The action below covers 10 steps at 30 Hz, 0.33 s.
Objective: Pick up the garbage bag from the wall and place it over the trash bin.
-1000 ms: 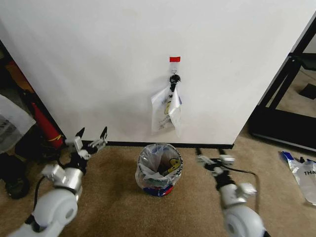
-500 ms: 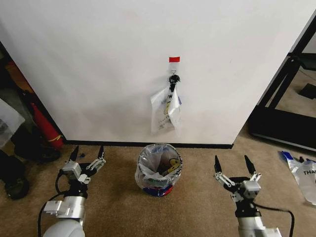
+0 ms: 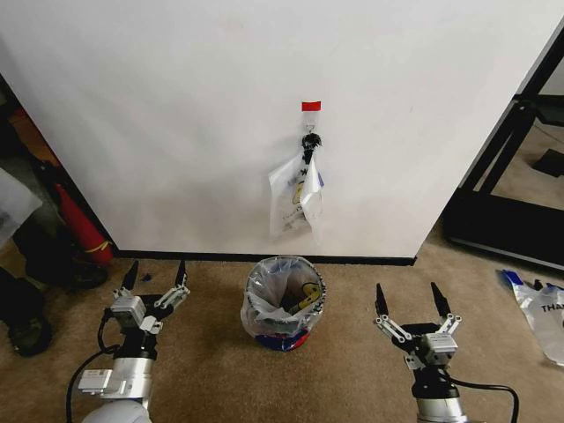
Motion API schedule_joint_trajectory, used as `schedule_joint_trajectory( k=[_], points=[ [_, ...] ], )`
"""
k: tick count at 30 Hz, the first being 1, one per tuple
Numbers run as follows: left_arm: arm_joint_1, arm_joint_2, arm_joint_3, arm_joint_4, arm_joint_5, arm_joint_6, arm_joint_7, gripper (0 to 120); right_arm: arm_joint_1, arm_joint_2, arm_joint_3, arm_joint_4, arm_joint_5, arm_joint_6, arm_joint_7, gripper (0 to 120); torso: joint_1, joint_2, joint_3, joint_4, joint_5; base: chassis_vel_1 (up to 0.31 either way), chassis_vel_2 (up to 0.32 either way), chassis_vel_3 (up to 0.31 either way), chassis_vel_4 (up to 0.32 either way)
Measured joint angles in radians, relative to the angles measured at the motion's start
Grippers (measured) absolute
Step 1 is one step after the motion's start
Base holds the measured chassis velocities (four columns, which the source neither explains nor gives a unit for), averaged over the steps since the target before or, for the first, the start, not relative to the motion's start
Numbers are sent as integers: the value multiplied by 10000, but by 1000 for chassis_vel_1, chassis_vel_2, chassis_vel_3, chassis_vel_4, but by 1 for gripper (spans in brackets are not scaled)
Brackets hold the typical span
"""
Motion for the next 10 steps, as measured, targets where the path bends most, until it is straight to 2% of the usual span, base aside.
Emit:
schedule_joint_trajectory(
  k=[10],
  points=[
    [-8, 5, 18, 12, -5, 6, 10, 100, 15, -3, 0, -9, -18, -29, 27, 100, 0, 0, 0, 0, 0, 0, 0, 0, 0]
  ],
)
